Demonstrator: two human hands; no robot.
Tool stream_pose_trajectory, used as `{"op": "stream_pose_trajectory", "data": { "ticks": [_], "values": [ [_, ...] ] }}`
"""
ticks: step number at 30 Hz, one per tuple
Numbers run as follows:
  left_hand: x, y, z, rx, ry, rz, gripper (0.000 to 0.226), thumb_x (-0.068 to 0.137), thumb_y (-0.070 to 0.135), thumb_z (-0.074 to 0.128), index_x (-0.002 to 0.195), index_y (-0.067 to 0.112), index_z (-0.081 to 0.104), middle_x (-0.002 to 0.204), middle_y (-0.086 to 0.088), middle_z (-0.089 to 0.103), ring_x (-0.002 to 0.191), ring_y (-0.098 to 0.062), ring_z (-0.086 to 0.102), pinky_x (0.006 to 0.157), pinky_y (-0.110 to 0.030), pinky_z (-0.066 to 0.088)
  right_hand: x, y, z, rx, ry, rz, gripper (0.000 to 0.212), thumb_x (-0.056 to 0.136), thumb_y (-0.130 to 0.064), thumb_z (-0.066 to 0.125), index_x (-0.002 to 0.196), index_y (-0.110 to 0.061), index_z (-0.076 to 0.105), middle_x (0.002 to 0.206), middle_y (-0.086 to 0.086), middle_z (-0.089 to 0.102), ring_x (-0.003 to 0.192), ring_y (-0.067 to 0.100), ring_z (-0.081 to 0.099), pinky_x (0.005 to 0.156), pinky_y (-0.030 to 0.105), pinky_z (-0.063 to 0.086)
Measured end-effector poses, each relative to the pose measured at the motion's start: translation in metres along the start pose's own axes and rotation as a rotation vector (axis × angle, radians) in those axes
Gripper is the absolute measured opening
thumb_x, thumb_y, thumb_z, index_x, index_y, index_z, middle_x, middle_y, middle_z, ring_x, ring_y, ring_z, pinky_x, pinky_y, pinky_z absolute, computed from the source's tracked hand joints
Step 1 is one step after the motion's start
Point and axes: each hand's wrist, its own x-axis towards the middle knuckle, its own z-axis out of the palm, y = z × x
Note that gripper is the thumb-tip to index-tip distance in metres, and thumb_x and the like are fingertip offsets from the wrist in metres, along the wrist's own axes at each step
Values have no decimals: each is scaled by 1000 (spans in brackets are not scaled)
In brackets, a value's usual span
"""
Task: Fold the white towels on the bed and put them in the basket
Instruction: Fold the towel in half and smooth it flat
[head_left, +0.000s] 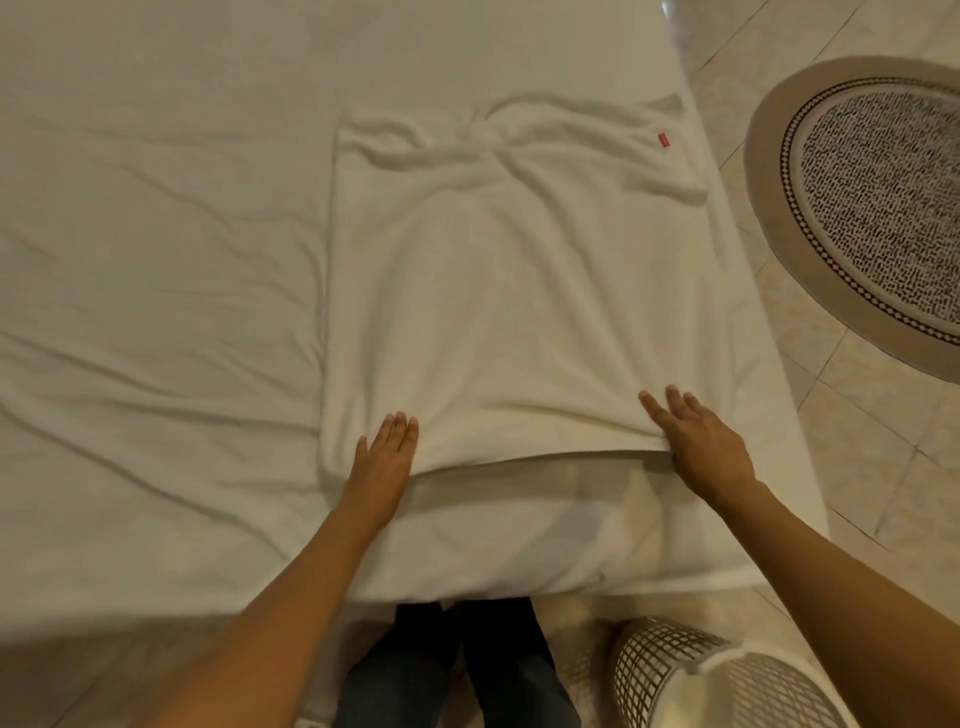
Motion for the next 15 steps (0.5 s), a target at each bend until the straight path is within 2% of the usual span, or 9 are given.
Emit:
{"op": "stream_pose_trajectory", "data": {
  "ticks": [4,7,9,10,11,13,15],
  "values": [
    [-35,-35,-2,40,91,74,77,83,-23,30,149,2,1,159,-17,-1,148,-28,0,118,-48,0,-37,-33,6,40,-12,-14,77,89,7,39,151,-28,9,158,8,16,142,28,25,104,36,39],
    [-61,-53,0,81,68,127,77,81,-24,27,149,1,2,158,-18,1,147,-30,2,119,-42,-4,-67,-55,18,76,-47,-15,77,89,7,40,151,-28,8,158,9,16,142,28,24,107,36,36],
    [-80,-63,9,45,61,149,78,75,-28,19,148,-2,9,156,-21,6,146,-34,8,119,-43,-1,-89,-66,25,83,-70,-8,77,89,7,40,151,-27,8,158,10,15,143,28,23,108,36,35],
    [-89,-66,18,43,70,164,79,71,-29,21,146,-4,17,154,-23,13,144,-37,16,118,-46,6,-98,-71,28,79,-92,-5,77,89,7,39,151,-26,7,158,10,14,143,28,23,109,36,33],
    [-96,-69,28,78,65,171,81,65,-32,32,142,-8,28,150,-26,25,138,-41,30,114,-52,17,-107,-74,30,73,-119,-2,77,89,7,38,151,-26,6,158,10,13,143,28,22,110,35,31],
    [-105,-72,40,89,-12,145,91,38,-33,59,126,-11,52,131,-29,53,115,-43,57,93,-59,42,-117,-77,33,63,-154,6,77,90,6,38,151,-26,4,159,10,12,144,28,20,112,35,29],
    [-102,-72,44,70,-2,129,95,21,-28,67,114,-11,62,116,-27,64,102,-40,66,78,-58,50,-117,-78,32,63,-157,23,77,90,5,39,151,-27,4,159,9,12,144,27,20,112,35,28]
  ]
}}
